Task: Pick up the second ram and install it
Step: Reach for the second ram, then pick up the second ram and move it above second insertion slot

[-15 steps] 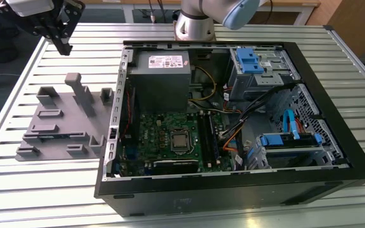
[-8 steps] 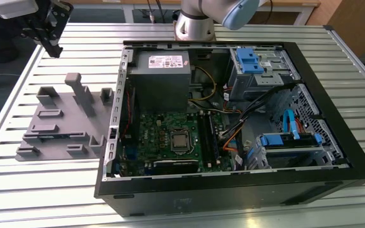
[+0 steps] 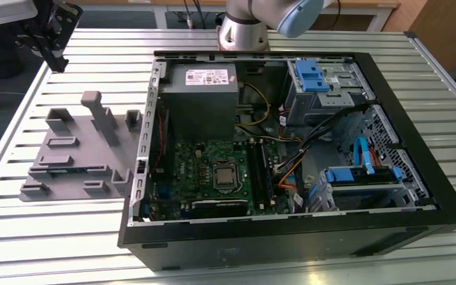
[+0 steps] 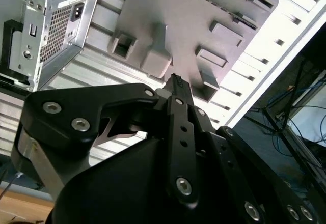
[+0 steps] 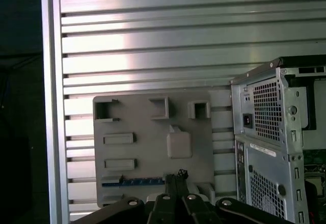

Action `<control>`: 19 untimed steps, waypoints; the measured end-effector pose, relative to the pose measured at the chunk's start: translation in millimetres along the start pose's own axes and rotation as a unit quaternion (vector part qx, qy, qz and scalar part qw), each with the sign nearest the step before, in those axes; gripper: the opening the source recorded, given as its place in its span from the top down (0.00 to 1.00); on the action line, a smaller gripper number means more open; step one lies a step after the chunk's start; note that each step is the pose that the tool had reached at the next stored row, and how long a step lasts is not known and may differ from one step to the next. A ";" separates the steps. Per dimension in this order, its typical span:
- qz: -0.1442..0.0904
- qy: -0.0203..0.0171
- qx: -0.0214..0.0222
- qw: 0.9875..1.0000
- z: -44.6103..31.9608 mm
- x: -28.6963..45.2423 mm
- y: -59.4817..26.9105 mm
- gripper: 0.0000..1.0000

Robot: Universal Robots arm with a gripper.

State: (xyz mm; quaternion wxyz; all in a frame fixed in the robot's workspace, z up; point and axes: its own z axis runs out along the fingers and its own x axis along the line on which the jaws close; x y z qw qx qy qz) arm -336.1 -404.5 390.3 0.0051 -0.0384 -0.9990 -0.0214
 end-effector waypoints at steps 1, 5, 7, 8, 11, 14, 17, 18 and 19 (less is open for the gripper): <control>0.000 0.000 0.000 1.000 0.0 1.4 -0.1 0.89; -0.001 -0.001 0.000 1.000 0.1 10.7 -0.8 0.89; -0.001 -0.004 0.000 1.000 0.1 15.4 -1.1 0.89; -0.002 -0.006 0.000 1.000 0.2 17.6 -1.3 0.89; -0.002 -0.009 -0.001 1.000 0.2 23.5 -1.8 0.89; -0.002 -0.009 -0.001 1.000 0.2 24.3 -1.8 0.89; -0.002 -0.009 -0.001 1.000 0.2 24.5 -1.9 0.89; -0.002 -0.009 -0.001 1.000 0.2 24.5 -1.9 0.89; -0.002 -0.009 -0.001 1.000 0.2 24.6 -1.9 0.89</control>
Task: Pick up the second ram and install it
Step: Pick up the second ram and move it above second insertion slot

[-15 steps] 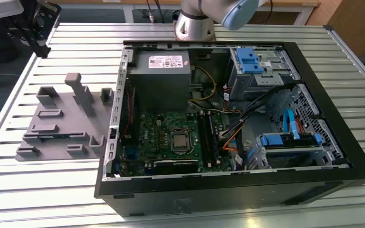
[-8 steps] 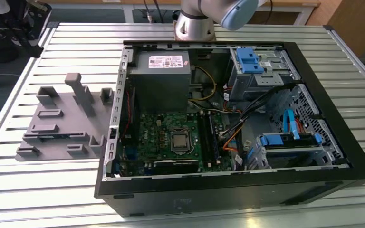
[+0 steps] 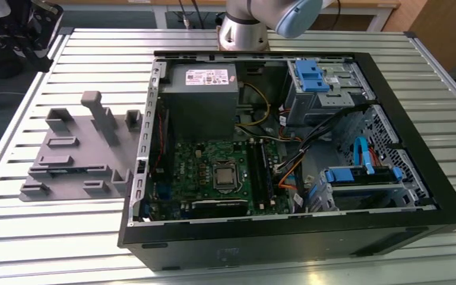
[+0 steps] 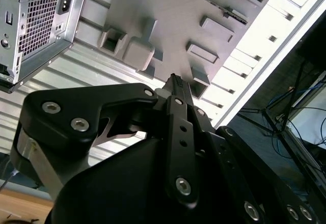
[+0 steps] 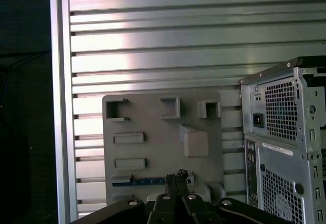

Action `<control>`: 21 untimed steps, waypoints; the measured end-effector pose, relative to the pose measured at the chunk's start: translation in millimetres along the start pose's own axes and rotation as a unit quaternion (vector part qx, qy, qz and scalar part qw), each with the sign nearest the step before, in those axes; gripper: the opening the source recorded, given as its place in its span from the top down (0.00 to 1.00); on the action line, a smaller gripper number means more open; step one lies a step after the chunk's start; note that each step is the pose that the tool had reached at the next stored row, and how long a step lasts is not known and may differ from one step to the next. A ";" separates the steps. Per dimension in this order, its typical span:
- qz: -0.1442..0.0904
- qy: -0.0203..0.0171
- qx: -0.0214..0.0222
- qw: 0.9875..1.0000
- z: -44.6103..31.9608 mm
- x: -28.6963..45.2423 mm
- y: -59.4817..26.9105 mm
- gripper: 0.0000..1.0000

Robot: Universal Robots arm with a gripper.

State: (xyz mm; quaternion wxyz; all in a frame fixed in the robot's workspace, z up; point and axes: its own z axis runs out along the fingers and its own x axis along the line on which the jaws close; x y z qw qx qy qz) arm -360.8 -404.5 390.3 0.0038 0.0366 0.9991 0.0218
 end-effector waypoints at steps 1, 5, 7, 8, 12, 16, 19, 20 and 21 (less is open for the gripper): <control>0.000 0.000 0.000 1.000 0.0 0.0 0.0 0.89; -0.001 0.000 0.000 1.000 0.0 0.0 0.0 0.89; -0.002 0.000 0.000 1.000 0.0 0.2 0.0 0.89; -0.004 0.000 0.000 1.000 0.0 0.5 -0.1 0.89; -0.011 0.000 0.000 1.000 0.0 1.8 -0.2 0.89; -0.021 0.001 0.000 1.000 0.0 2.9 -0.3 0.89; -0.028 0.001 0.000 1.000 0.0 3.5 -0.3 0.89; -0.031 0.001 0.000 1.000 0.0 3.7 -0.3 0.89; -0.033 0.001 0.000 0.999 0.0 3.8 -0.3 0.89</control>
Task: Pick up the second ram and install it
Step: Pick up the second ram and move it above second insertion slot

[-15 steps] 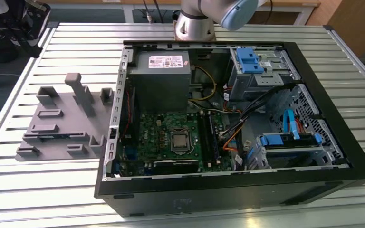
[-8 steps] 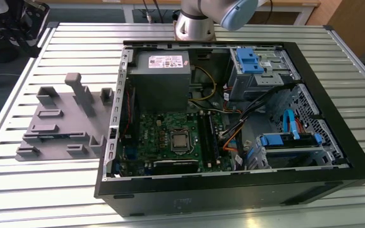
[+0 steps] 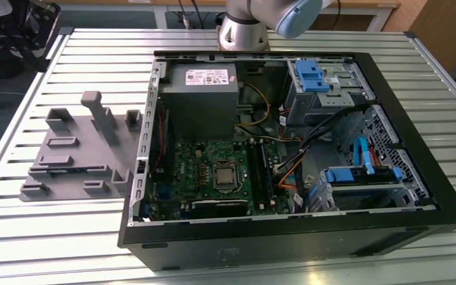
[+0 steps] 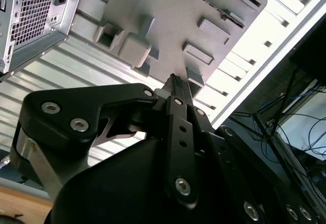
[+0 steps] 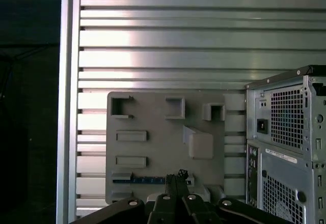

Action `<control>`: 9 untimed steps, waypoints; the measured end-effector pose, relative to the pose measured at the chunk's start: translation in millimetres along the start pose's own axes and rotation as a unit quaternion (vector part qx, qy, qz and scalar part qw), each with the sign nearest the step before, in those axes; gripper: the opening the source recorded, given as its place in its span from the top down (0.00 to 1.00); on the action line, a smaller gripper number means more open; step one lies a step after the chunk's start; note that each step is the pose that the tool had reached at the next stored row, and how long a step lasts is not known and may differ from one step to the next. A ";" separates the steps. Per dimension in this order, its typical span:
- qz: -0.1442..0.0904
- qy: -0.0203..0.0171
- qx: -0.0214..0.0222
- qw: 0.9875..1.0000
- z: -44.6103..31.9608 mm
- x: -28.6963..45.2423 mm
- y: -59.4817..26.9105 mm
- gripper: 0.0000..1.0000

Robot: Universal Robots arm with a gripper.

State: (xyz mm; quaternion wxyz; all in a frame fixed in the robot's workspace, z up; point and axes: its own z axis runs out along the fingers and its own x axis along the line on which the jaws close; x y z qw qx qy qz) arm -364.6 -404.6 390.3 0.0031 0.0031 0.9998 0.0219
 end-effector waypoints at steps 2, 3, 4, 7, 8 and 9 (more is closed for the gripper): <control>-0.004 0.000 0.000 1.000 0.0 0.1 0.0 0.89; -0.006 0.000 0.000 1.000 0.0 0.1 0.0 0.89; -0.008 0.000 0.000 1.000 0.0 0.2 0.0 0.89; -0.013 0.001 0.000 1.000 0.0 0.2 0.0 0.89; -0.014 0.001 0.000 1.000 0.0 0.3 0.0 0.89; -0.016 0.001 0.000 1.000 -0.1 0.3 0.0 0.89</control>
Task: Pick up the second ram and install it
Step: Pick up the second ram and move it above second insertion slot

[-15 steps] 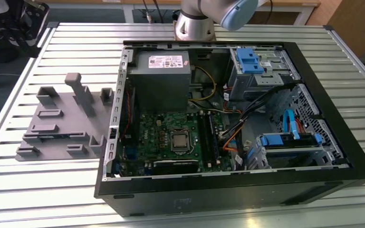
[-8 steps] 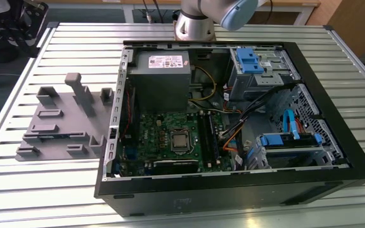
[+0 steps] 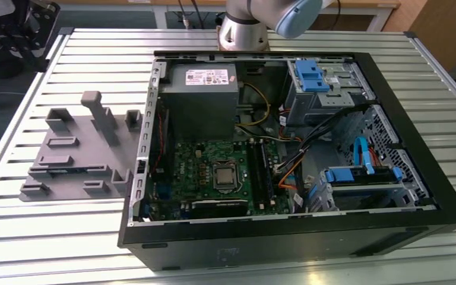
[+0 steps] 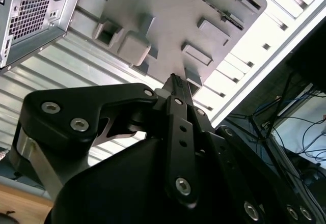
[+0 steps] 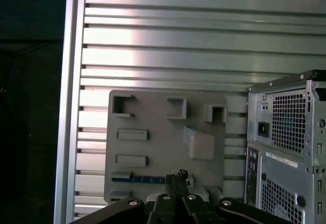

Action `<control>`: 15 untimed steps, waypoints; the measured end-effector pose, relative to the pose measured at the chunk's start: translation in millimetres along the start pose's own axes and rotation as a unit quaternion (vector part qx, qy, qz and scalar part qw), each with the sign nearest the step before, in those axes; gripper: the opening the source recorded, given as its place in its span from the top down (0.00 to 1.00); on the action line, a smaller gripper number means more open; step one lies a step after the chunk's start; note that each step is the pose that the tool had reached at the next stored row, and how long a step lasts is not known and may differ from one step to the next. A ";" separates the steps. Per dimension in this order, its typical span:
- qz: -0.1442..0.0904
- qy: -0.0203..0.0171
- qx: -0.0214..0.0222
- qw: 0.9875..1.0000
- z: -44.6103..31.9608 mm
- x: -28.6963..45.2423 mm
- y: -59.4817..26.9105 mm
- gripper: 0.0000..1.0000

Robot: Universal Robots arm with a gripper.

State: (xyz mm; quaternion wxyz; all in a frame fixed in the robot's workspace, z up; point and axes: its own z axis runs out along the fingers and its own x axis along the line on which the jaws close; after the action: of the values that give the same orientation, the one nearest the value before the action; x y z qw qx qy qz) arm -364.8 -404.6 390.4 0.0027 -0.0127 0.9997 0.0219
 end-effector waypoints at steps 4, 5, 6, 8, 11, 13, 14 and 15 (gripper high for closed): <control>-0.006 0.000 0.000 1.000 0.1 0.1 0.0 0.89; -0.007 0.000 0.000 1.000 0.1 0.2 0.0 0.89; -0.008 0.000 0.000 1.000 0.1 0.2 0.0 0.89; -0.011 0.000 0.000 1.000 0.1 0.3 0.0 0.89; -0.015 0.001 0.000 1.000 0.1 0.3 0.0 0.89; -0.017 0.001 0.000 1.000 0.0 0.3 0.0 0.89; -0.018 0.001 0.000 1.000 0.0 0.4 0.0 0.89; -0.019 0.001 0.000 1.000 0.0 0.4 0.0 0.89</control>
State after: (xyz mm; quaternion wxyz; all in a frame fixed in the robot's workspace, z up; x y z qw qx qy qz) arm -365.2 -404.6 390.3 0.0023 -0.0322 0.9992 0.0220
